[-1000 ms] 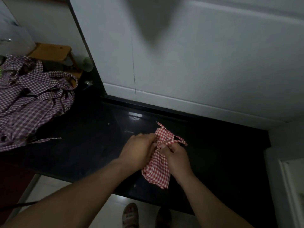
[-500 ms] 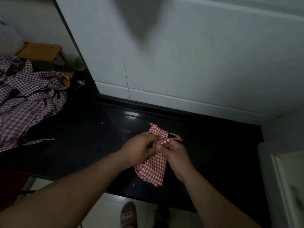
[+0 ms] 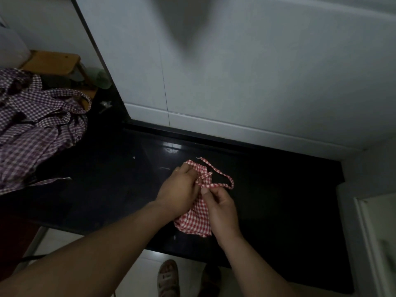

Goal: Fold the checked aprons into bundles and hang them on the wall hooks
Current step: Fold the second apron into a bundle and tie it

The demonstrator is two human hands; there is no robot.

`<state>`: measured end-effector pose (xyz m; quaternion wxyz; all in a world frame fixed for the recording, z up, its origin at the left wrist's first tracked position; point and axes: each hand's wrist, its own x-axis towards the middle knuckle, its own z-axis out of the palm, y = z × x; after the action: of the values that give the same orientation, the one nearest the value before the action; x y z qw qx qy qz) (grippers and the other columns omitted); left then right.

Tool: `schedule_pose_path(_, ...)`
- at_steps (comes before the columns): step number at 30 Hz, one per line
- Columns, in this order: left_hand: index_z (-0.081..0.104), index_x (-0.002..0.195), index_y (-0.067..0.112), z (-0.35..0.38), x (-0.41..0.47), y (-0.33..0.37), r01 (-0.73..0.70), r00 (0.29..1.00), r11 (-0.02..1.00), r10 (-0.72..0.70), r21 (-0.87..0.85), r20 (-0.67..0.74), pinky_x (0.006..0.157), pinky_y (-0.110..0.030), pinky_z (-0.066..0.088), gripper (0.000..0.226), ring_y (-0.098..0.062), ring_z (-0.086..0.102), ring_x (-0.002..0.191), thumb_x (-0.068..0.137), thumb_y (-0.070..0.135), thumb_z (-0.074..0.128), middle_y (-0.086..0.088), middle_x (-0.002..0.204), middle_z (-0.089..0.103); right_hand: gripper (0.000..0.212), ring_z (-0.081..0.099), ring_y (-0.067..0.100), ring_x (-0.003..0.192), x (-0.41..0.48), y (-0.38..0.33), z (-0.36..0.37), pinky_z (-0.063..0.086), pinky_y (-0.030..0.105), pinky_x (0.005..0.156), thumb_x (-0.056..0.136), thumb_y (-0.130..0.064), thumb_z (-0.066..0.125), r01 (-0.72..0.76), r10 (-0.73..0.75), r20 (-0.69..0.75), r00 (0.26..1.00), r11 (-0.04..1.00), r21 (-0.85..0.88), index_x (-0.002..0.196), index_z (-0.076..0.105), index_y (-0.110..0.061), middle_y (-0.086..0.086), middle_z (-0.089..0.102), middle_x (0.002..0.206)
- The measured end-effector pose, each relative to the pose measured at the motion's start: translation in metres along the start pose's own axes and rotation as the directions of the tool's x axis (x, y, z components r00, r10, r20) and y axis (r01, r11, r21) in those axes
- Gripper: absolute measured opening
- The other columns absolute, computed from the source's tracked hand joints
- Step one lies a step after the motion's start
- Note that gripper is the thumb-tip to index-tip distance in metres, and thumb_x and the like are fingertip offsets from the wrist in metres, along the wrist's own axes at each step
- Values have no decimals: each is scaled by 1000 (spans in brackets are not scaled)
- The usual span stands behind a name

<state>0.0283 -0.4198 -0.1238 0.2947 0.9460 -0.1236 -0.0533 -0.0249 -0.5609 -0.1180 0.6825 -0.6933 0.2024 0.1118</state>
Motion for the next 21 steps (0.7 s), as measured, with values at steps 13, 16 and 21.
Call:
schedule_pose_path(13, 58, 82, 28, 5, -16, -8, 74, 996, 912, -84, -403, -7, 86, -39, 48, 16, -14, 56, 94, 92, 21, 69, 13, 90, 58, 19, 74, 21, 94, 9, -12, 16, 56, 39, 83, 98, -24, 61, -96, 105, -66, 992, 988, 121, 92, 77, -17, 3, 78, 94)
schedule_pose_path(16, 59, 84, 27, 2, -16, -8, 91, 996, 911, -94, -402, 12, 87, -37, 48, 16, -13, 56, 95, 91, 17, 70, 14, 91, 59, 17, 74, 23, 95, 11, -10, 15, 57, 41, 86, 99, -25, 62, -117, 122, -47, 991, 988, 100, 92, 78, -20, 3, 78, 94)
schedule_pose_path(21, 67, 85, 18, -10, -13, -6, 191, 981, 829, -144, -526, 130, 88, -27, 48, 12, -9, 59, 94, 96, 18, 67, 4, 96, 62, 18, 72, 34, 97, 12, -5, 17, 57, 50, 88, 98, -20, 61, -96, 98, -62, 993, 995, 37, 88, 76, -20, 8, 77, 91)
